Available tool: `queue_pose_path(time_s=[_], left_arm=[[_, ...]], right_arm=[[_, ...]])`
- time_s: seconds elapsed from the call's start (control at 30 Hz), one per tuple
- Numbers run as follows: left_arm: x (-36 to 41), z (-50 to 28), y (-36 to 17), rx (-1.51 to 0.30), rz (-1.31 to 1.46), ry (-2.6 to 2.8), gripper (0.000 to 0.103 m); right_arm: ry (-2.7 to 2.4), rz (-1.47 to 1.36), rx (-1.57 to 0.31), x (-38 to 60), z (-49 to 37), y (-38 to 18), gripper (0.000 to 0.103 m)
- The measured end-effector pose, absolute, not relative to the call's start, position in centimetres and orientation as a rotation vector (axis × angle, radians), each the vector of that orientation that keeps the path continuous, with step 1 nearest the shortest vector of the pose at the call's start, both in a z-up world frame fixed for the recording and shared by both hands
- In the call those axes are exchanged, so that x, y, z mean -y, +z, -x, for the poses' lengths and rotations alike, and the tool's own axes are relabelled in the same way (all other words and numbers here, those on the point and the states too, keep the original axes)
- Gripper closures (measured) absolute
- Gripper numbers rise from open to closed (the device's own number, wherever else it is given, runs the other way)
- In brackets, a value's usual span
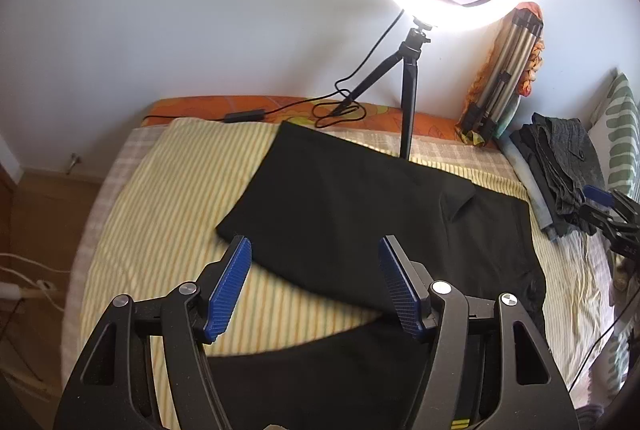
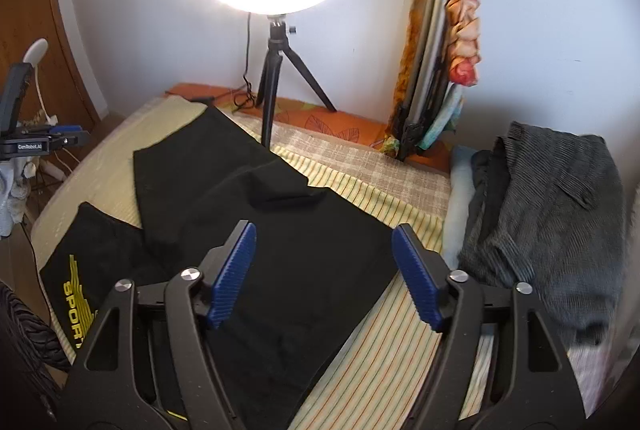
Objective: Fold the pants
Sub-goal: 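Move both tools toward the waistband of the black pants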
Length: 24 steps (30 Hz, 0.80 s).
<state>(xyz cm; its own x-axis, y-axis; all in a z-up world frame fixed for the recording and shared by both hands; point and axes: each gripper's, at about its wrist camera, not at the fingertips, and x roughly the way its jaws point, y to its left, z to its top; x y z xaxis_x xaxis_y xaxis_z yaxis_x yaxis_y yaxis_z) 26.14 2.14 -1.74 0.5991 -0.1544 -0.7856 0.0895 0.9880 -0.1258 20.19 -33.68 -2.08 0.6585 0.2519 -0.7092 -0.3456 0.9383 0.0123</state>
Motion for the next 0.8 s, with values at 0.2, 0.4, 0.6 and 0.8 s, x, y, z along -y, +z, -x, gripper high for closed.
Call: queue_pose_path(time_s=[0.2,0.4,0.6,0.8], left_arm=[[-0.7,-31.3,-4.2,-0.966,0.068,-0.163,0.038],[-0.7,-35.3,-7.0,-1.000,0.086,-0.155,0.038],[-2.1,-38.6,-9.2,-1.043,0.179,-0.144,0.039],[-1.6,-40.8,-10.5,-1.062,0.235,-0.160,0.038]], right_arm=[[0.407,0.126,-0.864,32.1,-27.2,-4.6,0.031],[0.523,0.107,-0.917,27.9,-32.4,-7.9,0.031],[0.580,0.074,-0.972,24.5,-36.2,-11.0,0.031],[0.596,0.058,-1.041,23.3,-37.8,-13.9,0.044]])
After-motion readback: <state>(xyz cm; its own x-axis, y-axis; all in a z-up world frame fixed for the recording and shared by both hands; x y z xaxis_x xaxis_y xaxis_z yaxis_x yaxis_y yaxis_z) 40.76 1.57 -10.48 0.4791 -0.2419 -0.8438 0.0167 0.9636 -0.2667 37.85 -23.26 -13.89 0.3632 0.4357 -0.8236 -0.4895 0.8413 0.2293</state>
